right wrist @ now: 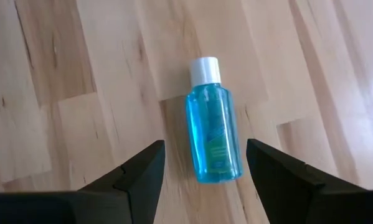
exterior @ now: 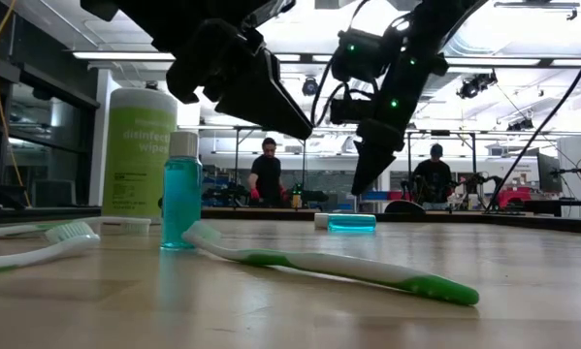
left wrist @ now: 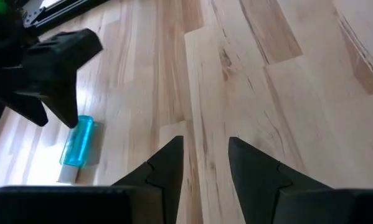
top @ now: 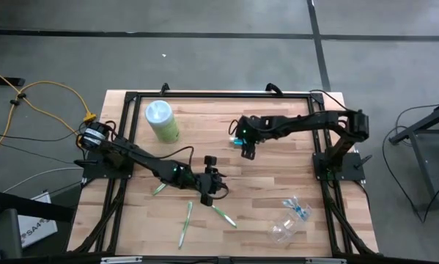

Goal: Pick & Place toothbrushing station
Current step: Put the top blue mouthwash bottle into the middle section of the transparent organizer

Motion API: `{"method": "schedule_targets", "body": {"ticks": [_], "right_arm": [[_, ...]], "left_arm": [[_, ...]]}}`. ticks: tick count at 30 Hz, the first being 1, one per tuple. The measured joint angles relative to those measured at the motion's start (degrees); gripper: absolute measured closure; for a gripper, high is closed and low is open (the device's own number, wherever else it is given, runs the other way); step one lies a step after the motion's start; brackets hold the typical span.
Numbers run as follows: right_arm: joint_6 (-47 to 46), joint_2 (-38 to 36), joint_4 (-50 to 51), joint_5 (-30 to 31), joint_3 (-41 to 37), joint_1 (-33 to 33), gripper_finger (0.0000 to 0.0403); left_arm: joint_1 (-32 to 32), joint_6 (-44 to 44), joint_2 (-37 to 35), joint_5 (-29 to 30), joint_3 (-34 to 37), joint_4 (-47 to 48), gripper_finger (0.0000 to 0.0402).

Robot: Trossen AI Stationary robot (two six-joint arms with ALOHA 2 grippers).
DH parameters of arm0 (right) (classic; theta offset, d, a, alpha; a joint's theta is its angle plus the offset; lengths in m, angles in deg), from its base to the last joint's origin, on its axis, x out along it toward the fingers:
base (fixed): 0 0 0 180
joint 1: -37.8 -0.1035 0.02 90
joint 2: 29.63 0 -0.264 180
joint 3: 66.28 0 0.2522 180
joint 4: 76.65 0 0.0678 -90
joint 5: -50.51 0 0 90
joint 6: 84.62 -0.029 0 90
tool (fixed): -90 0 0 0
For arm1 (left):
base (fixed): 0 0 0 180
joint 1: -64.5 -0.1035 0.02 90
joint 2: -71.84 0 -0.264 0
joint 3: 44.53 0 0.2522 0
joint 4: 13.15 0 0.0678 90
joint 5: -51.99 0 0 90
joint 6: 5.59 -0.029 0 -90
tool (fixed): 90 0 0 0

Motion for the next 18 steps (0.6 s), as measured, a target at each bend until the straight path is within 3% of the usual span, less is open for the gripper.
{"method": "schedule_targets", "body": {"ticks": [4, 18], "right_arm": [[1.85, 0.17, 2.63, -4.19, 1.22, 2.39, 0.0184], [6.5, 8.29, 5.33, -5.83, 7.04, 3.86, 0.0184]], "left_arm": [[0.42, 0.71, -0.23, -0.03, 0.0, 0.01, 0.028], [3.08, 1.27, -0.68, 0.17, 0.0, -0.27, 0.028]]}}
